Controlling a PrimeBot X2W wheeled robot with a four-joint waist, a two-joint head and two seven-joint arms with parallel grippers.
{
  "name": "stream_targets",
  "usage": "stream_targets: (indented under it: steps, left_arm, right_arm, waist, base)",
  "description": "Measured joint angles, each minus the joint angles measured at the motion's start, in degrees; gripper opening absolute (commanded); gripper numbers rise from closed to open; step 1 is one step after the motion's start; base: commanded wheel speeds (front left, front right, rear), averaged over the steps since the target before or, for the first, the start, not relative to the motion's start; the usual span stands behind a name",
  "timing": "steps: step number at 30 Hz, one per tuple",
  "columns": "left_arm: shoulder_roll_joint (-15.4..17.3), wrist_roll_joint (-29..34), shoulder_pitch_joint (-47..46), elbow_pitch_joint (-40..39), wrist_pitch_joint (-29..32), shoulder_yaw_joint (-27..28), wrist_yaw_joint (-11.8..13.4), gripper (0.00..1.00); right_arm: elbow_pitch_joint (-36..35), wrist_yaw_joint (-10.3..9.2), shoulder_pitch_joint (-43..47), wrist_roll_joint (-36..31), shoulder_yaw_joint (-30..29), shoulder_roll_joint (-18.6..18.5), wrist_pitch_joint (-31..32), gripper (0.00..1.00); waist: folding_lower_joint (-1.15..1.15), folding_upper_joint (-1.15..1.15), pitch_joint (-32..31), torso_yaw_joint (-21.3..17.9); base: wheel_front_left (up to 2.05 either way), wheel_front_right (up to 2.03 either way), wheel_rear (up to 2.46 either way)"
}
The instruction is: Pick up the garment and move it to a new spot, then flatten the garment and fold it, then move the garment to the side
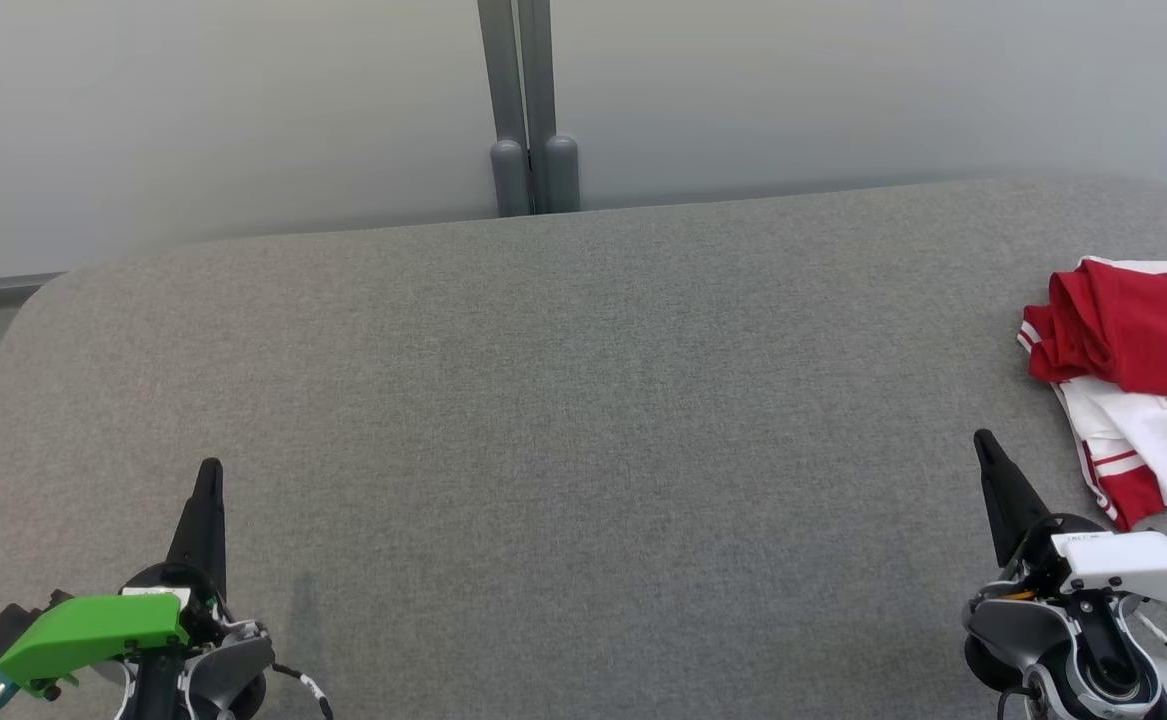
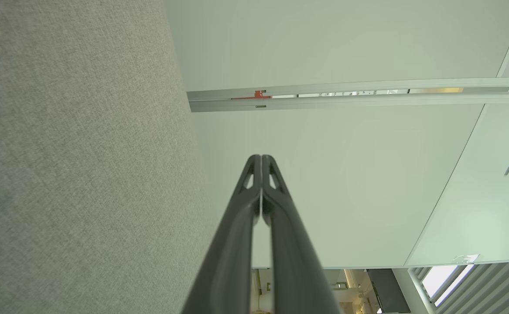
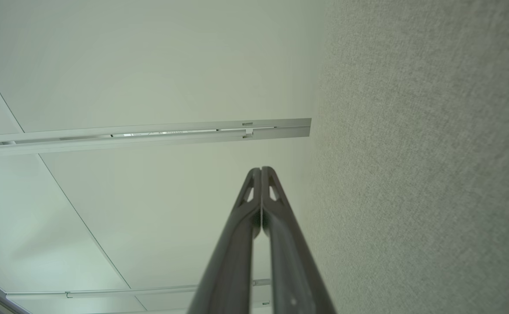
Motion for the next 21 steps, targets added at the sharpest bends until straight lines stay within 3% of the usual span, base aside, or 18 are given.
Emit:
stream_targets:
  steps: [21]
  left_arm:
    - [0.00, -0.01, 0.00, -0.01, 0.00, 0.00, 0.00, 0.00]
  right_arm:
    - [0.00, 0.00, -0.01, -0.01, -0.04, 0.03, 0.00, 0.00]
  waist:
    - [0.00, 0.00, 0.00, 0.00]
  base:
    - [0.00, 0.00, 0.00]
